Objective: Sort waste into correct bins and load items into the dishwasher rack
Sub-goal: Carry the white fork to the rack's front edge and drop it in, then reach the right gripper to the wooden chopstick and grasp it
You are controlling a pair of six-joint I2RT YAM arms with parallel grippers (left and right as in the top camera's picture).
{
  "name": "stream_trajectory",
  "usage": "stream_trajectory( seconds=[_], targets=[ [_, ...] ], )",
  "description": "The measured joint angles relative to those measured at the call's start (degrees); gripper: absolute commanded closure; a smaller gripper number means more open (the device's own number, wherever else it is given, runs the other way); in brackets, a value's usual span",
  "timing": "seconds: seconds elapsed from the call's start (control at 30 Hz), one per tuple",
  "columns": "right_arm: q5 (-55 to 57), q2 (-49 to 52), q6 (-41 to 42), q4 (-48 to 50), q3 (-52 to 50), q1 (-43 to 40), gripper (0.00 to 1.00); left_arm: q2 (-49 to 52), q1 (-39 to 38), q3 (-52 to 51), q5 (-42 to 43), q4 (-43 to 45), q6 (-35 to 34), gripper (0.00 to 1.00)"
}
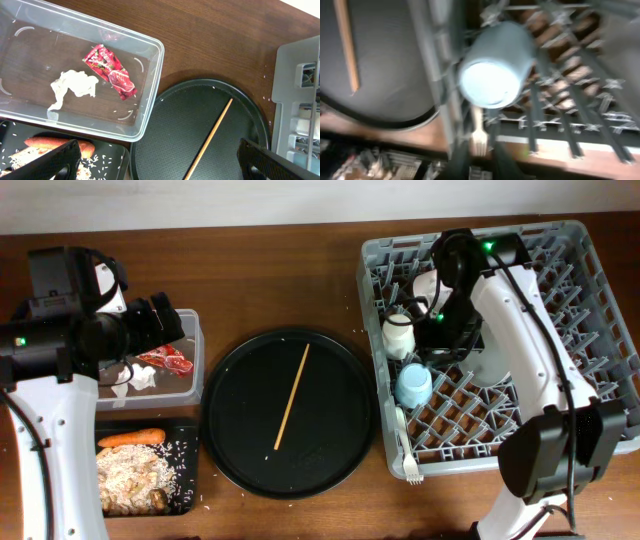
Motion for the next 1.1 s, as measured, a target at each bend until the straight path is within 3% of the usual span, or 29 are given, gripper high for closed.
stream_trajectory(
  seconds=[0.1, 0.23, 0.4, 0.53, 0.63, 0.7, 0.83, 1.1],
  targets=[
    [-6.01, 0.0, -1.33, -0.15, 0.0, 1.66, 0.6, 0.0, 0.0, 0.0, -0.02, 0.0, 0.0, 0.01],
    [-10.54, 0.0, 0.22, 4.39, 0.04, 9.68, 0.58, 0.0, 0.0, 0.0, -0.02, -0.02, 0.0, 0.01],
    [-10.21, 0.0, 10.6, 17.84, 0.07, 21.22, 0.56, 0.0, 0.0, 0.0, -0.02, 0.0, 0.0, 0.01],
    [0.0, 0.02, 23.71, 23.87, 0.07, 32.7, 0.36, 0.0, 0.0, 0.0, -0.02, -0.02, 0.0, 0.01],
    [9.14, 1.16, 30.42, 24.79, 0.09, 38.34, 0.37, 0.0, 0.0, 0.0, -0.02, 0.02, 0.0, 0.01],
    [14.97, 3.82, 36.09, 25.97, 0.09, 41.81, 0.43, 0.0, 0.0, 0.0, -0.02, 0.0, 0.0, 0.01],
    [19.78, 10.45, 44.57, 30.62, 0.09, 43.87, 0.46, 0.0, 0.0, 0.0, -0.02, 0.02, 0.0, 0.01],
    [21.49, 17.0, 48.76, 36.98, 0.09, 40.96, 0.53, 0.0, 0.0, 0.0, -0.02, 0.0, 0.0, 0.01]
  ],
)
